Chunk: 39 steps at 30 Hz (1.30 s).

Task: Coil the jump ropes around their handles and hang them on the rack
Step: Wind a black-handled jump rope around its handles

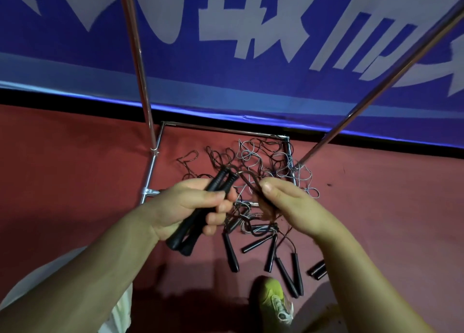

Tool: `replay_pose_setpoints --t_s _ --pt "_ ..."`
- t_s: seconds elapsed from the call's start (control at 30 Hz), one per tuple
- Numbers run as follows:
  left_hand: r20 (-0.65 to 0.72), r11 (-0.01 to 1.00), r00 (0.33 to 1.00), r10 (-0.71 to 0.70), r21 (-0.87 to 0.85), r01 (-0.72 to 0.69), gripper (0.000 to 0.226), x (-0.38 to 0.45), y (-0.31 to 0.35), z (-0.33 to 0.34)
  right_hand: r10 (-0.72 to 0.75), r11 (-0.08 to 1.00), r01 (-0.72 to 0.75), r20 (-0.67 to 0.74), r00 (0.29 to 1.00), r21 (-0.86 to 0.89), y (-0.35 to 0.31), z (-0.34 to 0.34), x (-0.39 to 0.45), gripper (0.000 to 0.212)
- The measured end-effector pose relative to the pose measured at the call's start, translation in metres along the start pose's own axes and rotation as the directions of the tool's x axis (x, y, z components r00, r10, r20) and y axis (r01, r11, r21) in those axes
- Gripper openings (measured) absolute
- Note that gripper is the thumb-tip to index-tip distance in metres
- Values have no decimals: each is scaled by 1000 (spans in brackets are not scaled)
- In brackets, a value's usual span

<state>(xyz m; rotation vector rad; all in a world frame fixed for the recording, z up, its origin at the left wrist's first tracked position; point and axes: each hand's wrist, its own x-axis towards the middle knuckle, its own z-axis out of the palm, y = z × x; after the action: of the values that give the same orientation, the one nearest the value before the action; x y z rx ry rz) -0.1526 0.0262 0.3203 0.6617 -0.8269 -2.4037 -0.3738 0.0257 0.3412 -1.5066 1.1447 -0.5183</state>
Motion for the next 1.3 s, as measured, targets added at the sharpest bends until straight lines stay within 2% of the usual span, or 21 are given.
replay_pose_setpoints --t_s 0.03,0.13,0.2,0.27,0.33,0.43,0.47,0.53,0.57,0.63,0.7,0.77,0.87,0.93,1.0,1.1,1.17,1.23,1.3 --pt "-13 998 999 43 -49 -44 39 1 1 0 -23 998 22 -16 1000 -58 1 3 2 33" --pt "-27 974 993 116 -192 -119 39 7 2 -6 -11 997 9 -30 999 -72 1 21 6 28" --pt "75 953 985 157 -274 -132 35 11 4 -12 0 1000 -1 -44 999 -26 0 32 7 22" --pt "149 923 965 214 -356 -149 39 11 6 -17 -18 996 14 -49 999 -86 -7 38 9 14" --pt "74 913 969 234 -359 -193 51 10 8 -20 -30 958 12 -55 998 -288 -13 43 13 23" --pt "-127 922 969 211 -304 -241 71 8 12 -17 -28 759 -36 -87 996 -650 -23 51 14 30" --pt "-216 937 959 186 -255 -239 69 8 14 -17 -40 691 -44 -99 994 -721 -26 53 13 35" --pt "-378 978 918 124 -111 -178 49 8 16 -18 -88 570 -29 -95 992 -821 -32 56 10 39" --pt "-425 993 900 95 -29 -118 40 8 17 -18 -114 553 -10 -87 990 -833 -37 55 7 35" --pt "-463 991 885 60 134 3 29 6 16 -16 -187 630 48 -92 978 -775 -46 50 1 23" --pt "-438 946 898 32 303 115 23 4 14 -14 -183 812 33 -201 962 -583 -53 39 -3 5" --pt "-358 861 933 -34 464 209 16 4 10 -12 -91 946 -2 -272 958 -323 -53 29 -2 13" --pt "-271 718 947 -172 624 309 15 4 3 -4 -33 991 9 -179 983 -130 -47 22 4 18" --pt "-187 669 947 -260 673 316 15 3 -1 4 -1 998 -4 -96 995 -55 -42 20 8 19" --pt "-53 725 948 -313 631 275 18 2 -2 9 50 993 -46 -34 998 106 -36 16 13 19" --pt "144 845 942 -302 499 194 21 1 -2 9 115 900 -143 92 989 413 -24 15 20 20" --pt "243 899 931 -273 410 157 29 2 -3 6 106 850 -172 159 982 498 -15 22 24 20" --pt "305 944 927 -221 306 124 38 3 -5 2 94 818 -177 176 980 547 -7 29 26 33" --pt "271 981 953 -137 169 93 38 4 -4 -3 85 807 -132 107 991 576 -3 29 28 29"
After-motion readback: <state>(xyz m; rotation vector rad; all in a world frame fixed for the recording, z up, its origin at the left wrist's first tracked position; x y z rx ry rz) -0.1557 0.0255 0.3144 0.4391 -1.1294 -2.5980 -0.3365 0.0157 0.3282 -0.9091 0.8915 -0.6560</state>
